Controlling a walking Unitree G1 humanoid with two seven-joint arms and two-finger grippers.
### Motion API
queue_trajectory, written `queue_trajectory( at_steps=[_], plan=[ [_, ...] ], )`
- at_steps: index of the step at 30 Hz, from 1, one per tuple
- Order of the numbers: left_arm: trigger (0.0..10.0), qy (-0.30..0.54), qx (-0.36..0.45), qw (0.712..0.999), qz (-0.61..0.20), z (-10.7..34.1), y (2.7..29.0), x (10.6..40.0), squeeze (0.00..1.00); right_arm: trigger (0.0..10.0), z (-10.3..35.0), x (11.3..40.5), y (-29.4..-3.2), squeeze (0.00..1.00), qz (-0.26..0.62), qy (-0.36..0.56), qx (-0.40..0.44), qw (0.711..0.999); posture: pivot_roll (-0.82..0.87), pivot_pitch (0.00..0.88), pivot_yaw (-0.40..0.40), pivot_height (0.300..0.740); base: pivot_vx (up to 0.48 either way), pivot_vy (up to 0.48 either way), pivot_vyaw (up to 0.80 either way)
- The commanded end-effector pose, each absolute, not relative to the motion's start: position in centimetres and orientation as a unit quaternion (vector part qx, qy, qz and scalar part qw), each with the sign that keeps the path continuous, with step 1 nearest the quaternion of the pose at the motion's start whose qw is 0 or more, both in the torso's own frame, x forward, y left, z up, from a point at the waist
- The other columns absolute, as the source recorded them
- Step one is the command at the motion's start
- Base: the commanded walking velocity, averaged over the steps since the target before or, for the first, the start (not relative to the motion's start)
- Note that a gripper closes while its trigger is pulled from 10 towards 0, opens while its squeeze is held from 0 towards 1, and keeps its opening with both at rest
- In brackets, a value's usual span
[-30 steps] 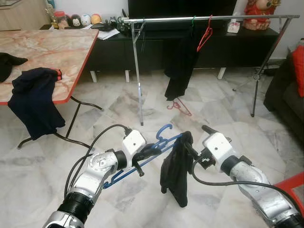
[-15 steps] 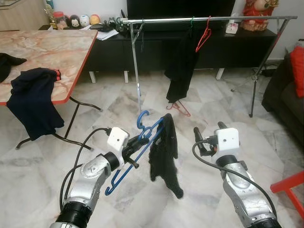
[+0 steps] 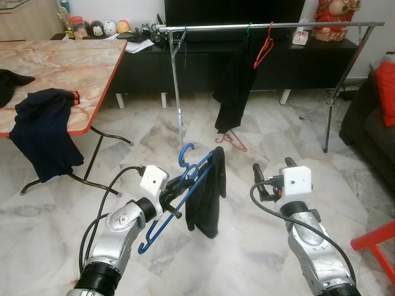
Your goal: Hang hanger
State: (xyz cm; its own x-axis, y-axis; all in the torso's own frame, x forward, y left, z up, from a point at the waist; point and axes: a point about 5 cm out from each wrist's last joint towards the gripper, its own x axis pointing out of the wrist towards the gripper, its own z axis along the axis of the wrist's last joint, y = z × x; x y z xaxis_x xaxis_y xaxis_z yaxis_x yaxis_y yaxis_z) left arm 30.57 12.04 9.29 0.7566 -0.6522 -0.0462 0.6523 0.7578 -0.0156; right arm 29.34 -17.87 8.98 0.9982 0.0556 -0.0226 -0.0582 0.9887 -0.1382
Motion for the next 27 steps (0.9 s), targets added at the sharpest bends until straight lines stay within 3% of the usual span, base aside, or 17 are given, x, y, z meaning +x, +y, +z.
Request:
queue_trajectory(
  at_steps=[1,14,15,19,27],
  plan=[
    [10.0,-0.014,0.003,0.938,-0.347,10.6,12.1,30.8,0.0,10.0,9.5,29.3,-18.3,0.0,0.012,-0.024,-0.065,0.998,-0.11,0.0,0.0,0.74,0.0,0.0,0.0],
    [10.0,-0.014,0.003,0.938,-0.347,10.6,12.1,30.8,0.0,10.0,9.5,29.3,-18.3,0.0,0.012,-0.024,-0.065,0.998,-0.11,0.0,0.0,0.74,0.0,0.0,0.0],
    [10.0,-0.036,0.006,0.954,-0.296,11.0,13.5,30.8,0.0,10.0,9.4,29.1,-18.4,0.0,-0.001,-0.032,-0.06,0.998,-0.11,0.002,-0.029,0.74,0.0,0.0,0.0],
    [10.0,-0.07,0.011,0.973,-0.217,11.6,15.5,30.7,0.0,10.0,9.2,28.7,-18.5,0.0,-0.015,-0.037,-0.053,0.998,-0.11,0.003,-0.029,0.74,0.0,0.0,0.0],
    [10.0,-0.074,0.012,0.975,-0.209,11.6,15.8,30.6,0.0,10.0,9.3,28.7,-18.6,0.0,-0.015,-0.041,-0.053,0.998,-0.11,0.003,-0.033,0.74,0.0,0.0,0.0]
  ],
)
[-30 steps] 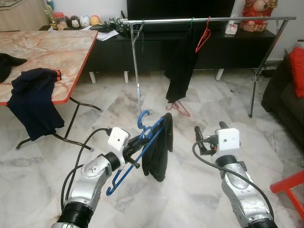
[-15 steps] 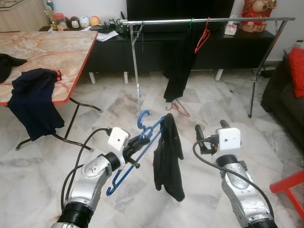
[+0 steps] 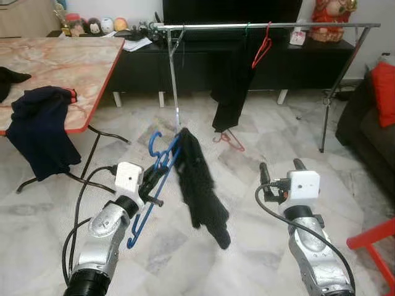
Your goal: Hang hanger
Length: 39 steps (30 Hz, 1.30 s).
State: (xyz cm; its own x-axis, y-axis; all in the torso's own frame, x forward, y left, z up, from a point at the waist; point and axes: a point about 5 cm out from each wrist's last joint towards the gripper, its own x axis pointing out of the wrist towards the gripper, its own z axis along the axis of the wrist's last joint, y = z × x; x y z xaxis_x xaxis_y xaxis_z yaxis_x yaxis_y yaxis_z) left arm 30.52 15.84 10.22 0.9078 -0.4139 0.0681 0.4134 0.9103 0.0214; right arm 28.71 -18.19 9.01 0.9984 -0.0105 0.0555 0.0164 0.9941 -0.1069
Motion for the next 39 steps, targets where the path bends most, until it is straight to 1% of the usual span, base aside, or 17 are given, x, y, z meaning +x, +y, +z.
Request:
queue_trajectory(
  at_steps=[1,10,21,32,33,39],
  plan=[
    [10.0,-0.076,0.014,0.976,-0.203,11.6,15.9,30.6,0.0,10.0,9.3,28.7,-18.6,0.0,-0.016,-0.043,-0.053,0.998,-0.11,0.003,-0.033,0.74,0.0,0.0,0.0],
    [10.0,-0.081,0.023,0.981,-0.177,11.5,16.8,30.2,0.0,10.0,9.3,28.7,-18.7,0.0,-0.022,-0.046,-0.053,0.997,-0.11,0.004,-0.034,0.74,0.0,0.0,0.0],
    [10.0,-0.093,0.048,0.985,-0.134,11.2,17.9,29.0,0.0,10.0,9.4,28.7,-19.2,0.0,-0.028,-0.05,-0.058,0.997,-0.12,0.006,-0.038,0.74,0.0,0.0,0.0],
    [10.0,-0.098,0.054,0.985,-0.13,11.3,17.6,28.6,0.0,10.0,9.3,28.8,-19.0,0.0,-0.018,-0.045,-0.056,0.997,-0.12,0.008,-0.043,0.74,0.0,0.0,0.0],
    [10.0,-0.101,0.052,0.985,-0.131,11.5,17.4,28.6,0.0,10.0,9.1,28.8,-18.6,0.0,0.004,-0.038,-0.05,0.998,-0.12,0.008,-0.043,0.74,0.0,0.0,0.0],
    [10.0,-0.111,0.045,0.984,-0.135,12.0,16.8,28.8,0.0,10.0,8.7,28.5,-17.7,0.0,0.04,-0.033,-0.054,0.997,-0.12,0.005,-0.043,0.74,0.0,0.0,0.0]
  ],
)
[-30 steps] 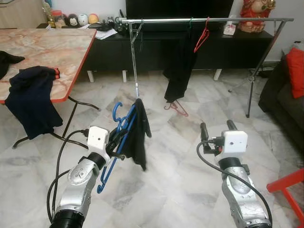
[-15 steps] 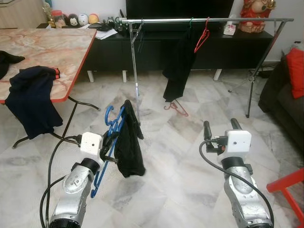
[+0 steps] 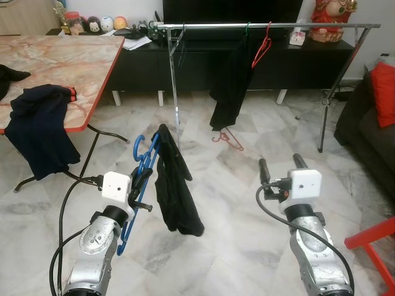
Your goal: Hang hanger
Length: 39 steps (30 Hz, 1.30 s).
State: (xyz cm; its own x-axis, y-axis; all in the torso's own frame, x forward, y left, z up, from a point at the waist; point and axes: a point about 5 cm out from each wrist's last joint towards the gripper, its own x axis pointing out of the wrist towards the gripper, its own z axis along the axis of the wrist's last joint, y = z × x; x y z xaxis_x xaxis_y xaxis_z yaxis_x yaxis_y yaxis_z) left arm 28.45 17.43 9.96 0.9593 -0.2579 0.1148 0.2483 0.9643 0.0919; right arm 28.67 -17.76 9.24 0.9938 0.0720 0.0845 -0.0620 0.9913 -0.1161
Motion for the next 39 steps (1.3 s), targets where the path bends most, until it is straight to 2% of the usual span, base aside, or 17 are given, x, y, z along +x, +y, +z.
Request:
queue_trajectory(
  at_steps=[1,6,14,30,31,32,33,35,36,38,39],
  plan=[
    [10.0,-0.112,0.044,0.983,-0.137,12.1,16.6,28.9,0.0,10.0,8.7,28.4,-17.5,0.0,0.044,-0.035,-0.054,0.997,-0.12,0.005,-0.043,0.74,0.0,0.0,0.0],
    [10.0,-0.133,0.04,0.978,-0.157,13.3,15.4,29.3,0.0,10.0,9.0,28.3,-16.5,0.0,0.075,-0.045,-0.074,0.993,-0.12,0.003,-0.041,0.74,0.0,0.0,0.0],
    [10.0,-0.147,0.02,0.961,-0.232,14.7,12.9,29.0,0.0,10.0,9.4,28.2,-15.5,0.0,0.132,-0.055,-0.082,0.986,-0.12,0.003,-0.037,0.74,0.0,0.0,0.0],
    [10.0,-0.15,-0.001,0.921,-0.36,16.6,8.3,27.8,0.0,10.0,11.8,28.5,-15.0,0.0,0.17,-0.104,-0.088,0.976,-0.12,0.001,-0.031,0.74,0.0,0.0,0.0],
    [10.0,-0.151,-0.003,0.917,-0.369,16.8,7.9,27.6,0.0,10.0,12.0,28.5,-14.9,0.09,0.173,-0.106,-0.089,0.975,-0.12,0.0,-0.03,0.74,0.0,0.0,0.0],
    [10.0,-0.152,-0.005,0.915,-0.374,16.9,7.7,27.6,0.0,10.0,12.0,28.5,-14.8,0.09,0.174,-0.108,-0.09,0.975,-0.12,0.0,-0.029,0.74,0.0,0.0,0.0],
    [10.0,-0.153,-0.005,0.911,-0.382,17.1,7.4,27.4,0.0,10.0,12.1,28.5,-14.8,0.51,0.174,-0.108,-0.09,0.975,-0.12,0.0,-0.029,0.74,0.0,0.0,0.0],
    [10.0,-0.153,-0.004,0.909,-0.387,17.2,7.2,27.4,0.0,10.0,12.1,28.5,-14.8,0.51,0.174,-0.108,-0.09,0.975,-0.12,0.0,-0.029,0.74,0.0,0.0,0.0],
    [10.0,-0.156,-0.009,0.905,-0.396,17.5,6.7,27.3,0.0,10.0,12.0,28.7,-15.4,0.81,0.149,-0.106,-0.093,0.979,-0.12,0.0,-0.028,0.74,0.0,0.0,0.0],
    [10.0,-0.157,-0.011,0.904,-0.398,17.6,6.6,27.2,0.0,10.0,12.0,28.8,-15.7,0.81,0.139,-0.105,-0.094,0.98,-0.12,0.0,-0.028,0.74,0.0,0.0,0.0],
    [10.0,-0.159,-0.013,0.9,-0.406,17.9,6.2,27.1,0.0,10.0,12.0,29.0,-16.4,0.31,0.111,-0.103,-0.099,0.983,-0.12,0.0,-0.028,0.74,0.0,0.0,0.0]
  ],
)
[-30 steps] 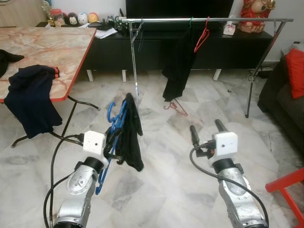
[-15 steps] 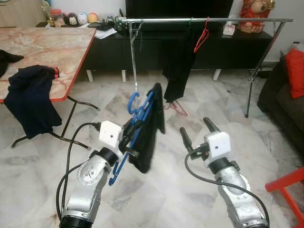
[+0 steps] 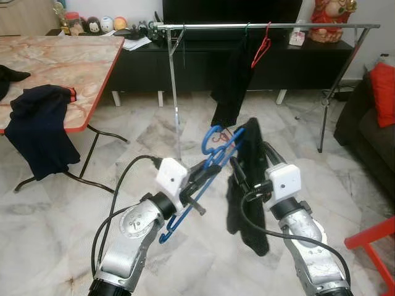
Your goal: Hang hanger
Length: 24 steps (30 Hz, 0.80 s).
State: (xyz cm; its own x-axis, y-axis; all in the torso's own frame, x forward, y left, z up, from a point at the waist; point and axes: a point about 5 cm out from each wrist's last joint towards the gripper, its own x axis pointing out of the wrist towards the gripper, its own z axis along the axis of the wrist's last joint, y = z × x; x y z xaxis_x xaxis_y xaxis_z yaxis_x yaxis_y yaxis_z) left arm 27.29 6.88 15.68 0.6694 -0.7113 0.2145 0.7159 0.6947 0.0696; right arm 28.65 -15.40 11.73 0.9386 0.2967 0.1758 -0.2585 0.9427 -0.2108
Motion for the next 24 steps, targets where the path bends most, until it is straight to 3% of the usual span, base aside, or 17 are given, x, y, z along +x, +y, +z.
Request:
queue_trajectory(
  at_steps=[1,24],
  plan=[
    [10.0,-0.159,-0.013,0.898,-0.411,17.9,6.0,26.9,0.0,10.0,12.0,29.1,-16.6,0.0,0.101,-0.102,-0.102,0.984,-0.12,0.0,-0.028,0.74,0.0,0.0,0.0],
    [10.0,-0.157,-0.017,0.888,-0.432,18.5,5.1,26.3,0.0,10.0,11.6,30.4,-17.8,0.0,0.028,-0.09,-0.112,0.989,-0.12,0.0,-0.035,0.74,0.0,0.0,0.0]
  ],
)
